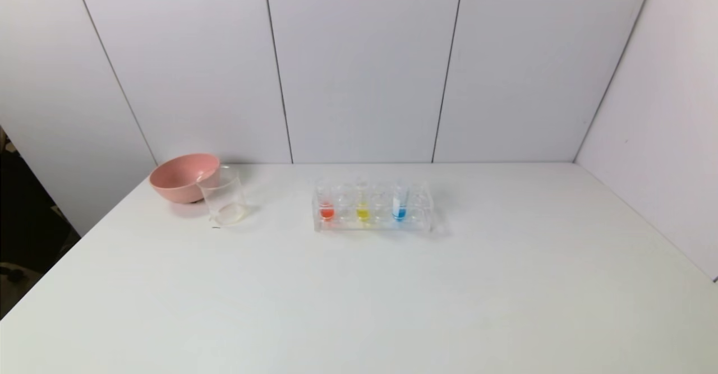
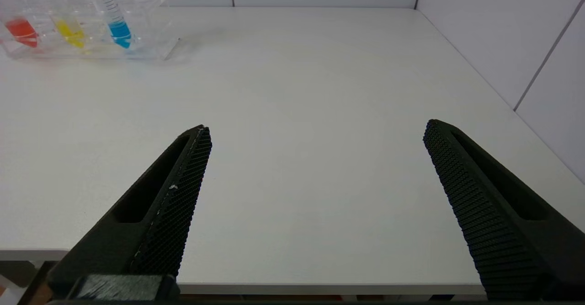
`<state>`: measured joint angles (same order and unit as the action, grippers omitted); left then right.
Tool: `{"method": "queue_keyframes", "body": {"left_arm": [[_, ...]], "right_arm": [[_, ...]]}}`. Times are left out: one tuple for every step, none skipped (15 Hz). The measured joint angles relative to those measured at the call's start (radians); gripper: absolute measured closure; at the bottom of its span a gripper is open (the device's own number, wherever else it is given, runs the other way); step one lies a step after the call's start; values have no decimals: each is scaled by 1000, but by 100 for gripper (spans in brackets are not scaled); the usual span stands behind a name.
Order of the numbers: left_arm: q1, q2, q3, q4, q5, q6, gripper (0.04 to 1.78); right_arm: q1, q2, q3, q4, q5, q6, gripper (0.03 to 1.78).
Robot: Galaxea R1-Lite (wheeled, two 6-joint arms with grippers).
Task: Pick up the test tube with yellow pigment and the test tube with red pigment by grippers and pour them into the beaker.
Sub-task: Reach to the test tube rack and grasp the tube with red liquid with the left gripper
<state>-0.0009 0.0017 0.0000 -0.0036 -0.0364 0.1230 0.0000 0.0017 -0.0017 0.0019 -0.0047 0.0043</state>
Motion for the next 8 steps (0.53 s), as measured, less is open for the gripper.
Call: {"method": "queue_keyframes", "body": {"left_arm": [[0, 0, 0, 2, 0, -1, 5], [0, 0, 0, 4, 0, -6, 5], [0, 0, 0, 5, 2, -20, 5], [0, 0, 0, 6, 4, -38, 5], [0, 0, 0, 6, 5, -57, 5], [0, 0, 0, 5, 5, -73, 5], [0, 0, 0, 4, 5, -89, 5], [0, 0, 0, 3, 6, -96, 5]], "right_arm": [[0, 0, 0, 0, 0, 0, 11], [0, 0, 0, 0, 0, 0, 11], [0, 0, 0, 0, 0, 0, 11], [0, 0, 0, 0, 0, 0, 11], [0, 0, 0, 0, 0, 0, 11], [0, 0, 0, 0, 0, 0, 11], [0, 0, 0, 0, 0, 0, 11], [0, 0, 0, 0, 0, 0, 11]]}}
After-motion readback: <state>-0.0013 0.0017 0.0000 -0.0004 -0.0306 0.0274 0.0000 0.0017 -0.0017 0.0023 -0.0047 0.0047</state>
